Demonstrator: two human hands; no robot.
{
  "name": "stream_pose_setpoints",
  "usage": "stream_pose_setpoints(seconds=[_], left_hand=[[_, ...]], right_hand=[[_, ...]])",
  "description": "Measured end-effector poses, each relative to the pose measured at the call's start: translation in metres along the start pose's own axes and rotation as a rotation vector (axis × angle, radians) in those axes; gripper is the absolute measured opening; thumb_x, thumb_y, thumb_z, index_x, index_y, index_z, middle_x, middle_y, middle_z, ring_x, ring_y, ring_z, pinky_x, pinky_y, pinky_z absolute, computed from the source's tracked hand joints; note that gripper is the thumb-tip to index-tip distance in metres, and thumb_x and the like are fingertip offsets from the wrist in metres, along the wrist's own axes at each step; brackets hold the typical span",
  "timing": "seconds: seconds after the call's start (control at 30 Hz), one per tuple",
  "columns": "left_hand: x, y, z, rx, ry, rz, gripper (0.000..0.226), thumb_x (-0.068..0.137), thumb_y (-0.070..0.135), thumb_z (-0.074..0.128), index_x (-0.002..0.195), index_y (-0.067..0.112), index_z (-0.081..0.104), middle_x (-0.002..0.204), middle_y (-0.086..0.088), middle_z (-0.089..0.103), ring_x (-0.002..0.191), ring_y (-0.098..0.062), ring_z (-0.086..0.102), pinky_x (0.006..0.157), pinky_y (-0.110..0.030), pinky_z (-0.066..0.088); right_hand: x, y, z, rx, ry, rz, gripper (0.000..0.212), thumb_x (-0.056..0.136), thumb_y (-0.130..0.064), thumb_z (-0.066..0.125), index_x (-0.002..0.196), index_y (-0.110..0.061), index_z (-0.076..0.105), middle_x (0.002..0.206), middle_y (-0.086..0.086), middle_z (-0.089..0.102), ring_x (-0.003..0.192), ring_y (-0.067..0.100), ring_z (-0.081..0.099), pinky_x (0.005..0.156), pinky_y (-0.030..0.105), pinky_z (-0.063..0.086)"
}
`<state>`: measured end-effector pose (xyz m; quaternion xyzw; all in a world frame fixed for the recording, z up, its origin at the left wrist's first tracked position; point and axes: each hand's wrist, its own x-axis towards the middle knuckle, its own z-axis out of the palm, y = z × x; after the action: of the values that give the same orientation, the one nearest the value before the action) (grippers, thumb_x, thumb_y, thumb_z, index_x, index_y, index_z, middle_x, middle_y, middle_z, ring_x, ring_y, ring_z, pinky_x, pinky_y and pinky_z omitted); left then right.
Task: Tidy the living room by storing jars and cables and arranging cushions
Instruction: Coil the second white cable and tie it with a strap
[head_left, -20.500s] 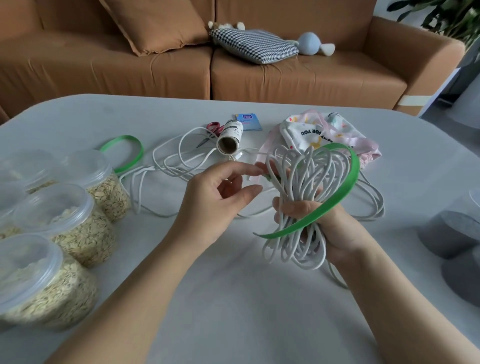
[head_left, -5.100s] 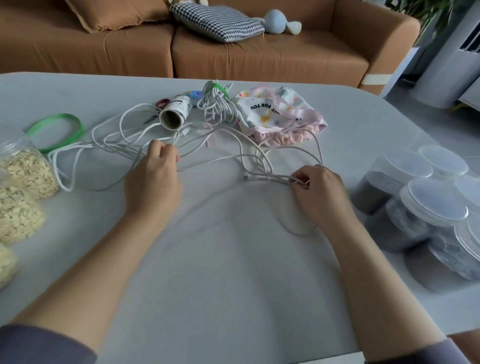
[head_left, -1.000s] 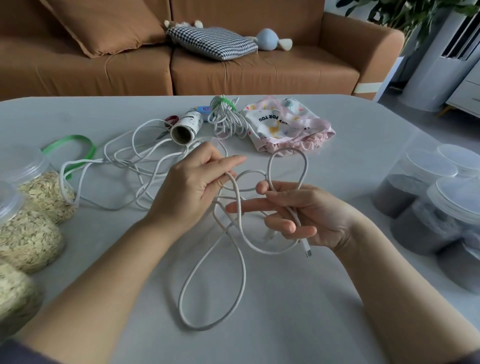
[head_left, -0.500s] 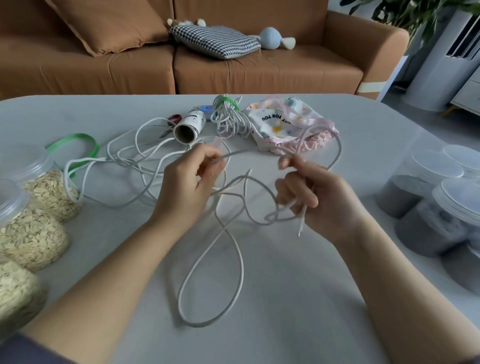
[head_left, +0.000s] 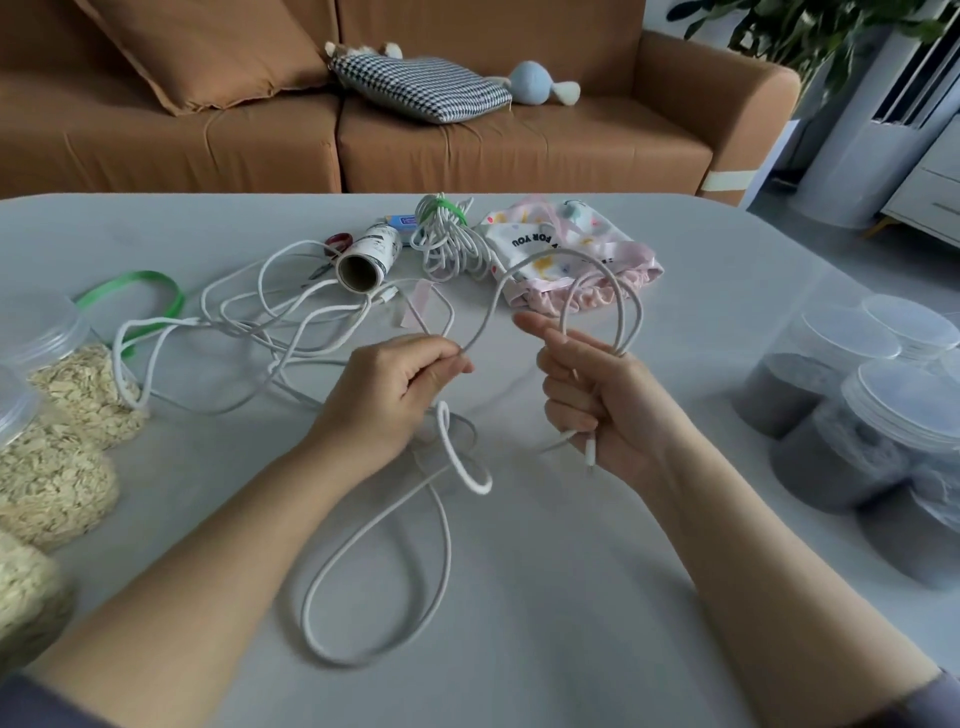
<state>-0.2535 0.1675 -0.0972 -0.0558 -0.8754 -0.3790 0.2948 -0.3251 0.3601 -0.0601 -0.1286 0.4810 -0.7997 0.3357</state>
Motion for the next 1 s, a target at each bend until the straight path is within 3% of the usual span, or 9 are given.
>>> stream_pose_setpoints(seconds=[0.17, 0.4, 0.5, 0.67, 0.73, 0.83, 0.87, 0.93, 1.0], left_hand=[[-0.002, 0.004, 0.004, 0.101, -0.118, 0.145, 0.027, 0.095, 0.038, 0.053, 0.093, 0.016, 0.070, 0.077, 0.008, 0.057, 0.066, -0.013, 0.055, 0.062, -0.034, 0.048], [-0.002, 0.012, 0.004, 0.117, -0.174, 0.190, 0.029, 0.094, 0.037, 0.052, 0.092, 0.015, 0.071, 0.076, 0.011, 0.060, 0.070, -0.007, 0.056, 0.064, -0.034, 0.049], [-0.003, 0.012, 0.004, 0.139, -0.184, 0.193, 0.025, 0.094, 0.037, 0.053, 0.089, 0.019, 0.069, 0.070, 0.016, 0.050, 0.066, 0.001, 0.047, 0.060, -0.030, 0.045], [-0.004, 0.015, 0.007, 0.203, -0.205, 0.218, 0.027, 0.093, 0.037, 0.052, 0.093, 0.018, 0.070, 0.080, 0.008, 0.065, 0.071, -0.013, 0.059, 0.062, -0.031, 0.049], [-0.004, 0.016, 0.009, 0.196, -0.214, 0.133, 0.026, 0.092, 0.040, 0.052, 0.090, 0.020, 0.069, 0.078, 0.008, 0.065, 0.071, -0.013, 0.058, 0.063, -0.033, 0.049], [-0.004, 0.013, 0.009, 0.077, -0.203, -0.058, 0.017, 0.087, 0.036, 0.059, 0.083, 0.022, 0.068, 0.068, 0.010, 0.060, 0.062, -0.006, 0.054, 0.062, -0.029, 0.045], [-0.004, 0.012, 0.009, 0.048, -0.183, -0.116, 0.015, 0.086, 0.035, 0.061, 0.081, 0.022, 0.067, 0.064, 0.010, 0.058, 0.057, -0.006, 0.052, 0.060, -0.028, 0.045], [-0.004, 0.011, 0.006, 0.060, -0.127, -0.205, 0.014, 0.080, 0.038, 0.061, 0.079, 0.024, 0.065, 0.064, 0.011, 0.058, 0.054, -0.006, 0.052, 0.058, -0.030, 0.049], [-0.004, 0.012, 0.001, 0.155, -0.073, -0.200, 0.020, 0.075, 0.045, 0.061, 0.079, 0.027, 0.065, 0.067, 0.012, 0.061, 0.060, -0.006, 0.056, 0.062, -0.031, 0.050]], right_hand=[[0.005, 0.007, 0.001, -0.017, -0.009, -0.002, 0.037, 0.075, -0.008, 0.060, 0.111, -0.002, 0.064, 0.057, -0.007, 0.026, 0.042, 0.004, 0.024, 0.039, 0.016, 0.029], [-0.001, 0.005, 0.003, -0.090, -0.085, -0.062, 0.000, 0.080, -0.013, 0.059, 0.080, -0.013, 0.059, 0.054, -0.010, 0.037, 0.047, 0.004, 0.030, 0.047, 0.016, 0.034], [0.000, 0.005, 0.002, -0.158, -0.091, -0.080, 0.011, 0.079, -0.011, 0.065, 0.090, -0.010, 0.062, 0.056, -0.011, 0.044, 0.048, 0.004, 0.033, 0.049, 0.017, 0.034], [0.001, 0.003, 0.005, -0.125, 0.053, -0.105, 0.025, 0.093, -0.006, 0.054, 0.070, -0.011, 0.050, 0.060, 0.001, 0.038, 0.053, 0.013, 0.036, 0.051, 0.023, 0.038], [0.002, 0.001, 0.005, -0.126, 0.163, -0.175, 0.034, 0.095, -0.006, 0.045, 0.062, -0.012, 0.051, 0.059, 0.003, 0.046, 0.059, 0.018, 0.046, 0.060, 0.028, 0.045], [-0.002, -0.001, 0.011, -0.024, 0.129, -0.265, 0.047, 0.102, -0.013, 0.037, 0.058, -0.012, 0.055, 0.053, 0.005, 0.048, 0.057, 0.023, 0.056, 0.080, 0.038, 0.054], [-0.004, -0.002, 0.013, 0.031, 0.093, -0.264, 0.043, 0.103, -0.017, 0.034, 0.063, -0.012, 0.048, 0.047, 0.004, 0.039, 0.048, 0.021, 0.049, 0.078, 0.040, 0.056], [-0.006, -0.006, 0.013, 0.109, 0.072, -0.241, 0.037, 0.104, -0.021, 0.034, 0.067, -0.017, 0.033, 0.045, -0.002, 0.020, 0.037, 0.013, 0.026, 0.056, 0.032, 0.053], [-0.007, -0.010, 0.008, 0.126, 0.071, -0.201, 0.037, 0.101, -0.019, 0.039, 0.066, -0.020, 0.029, 0.047, -0.006, 0.016, 0.036, 0.007, 0.015, 0.039, 0.021, 0.030]])
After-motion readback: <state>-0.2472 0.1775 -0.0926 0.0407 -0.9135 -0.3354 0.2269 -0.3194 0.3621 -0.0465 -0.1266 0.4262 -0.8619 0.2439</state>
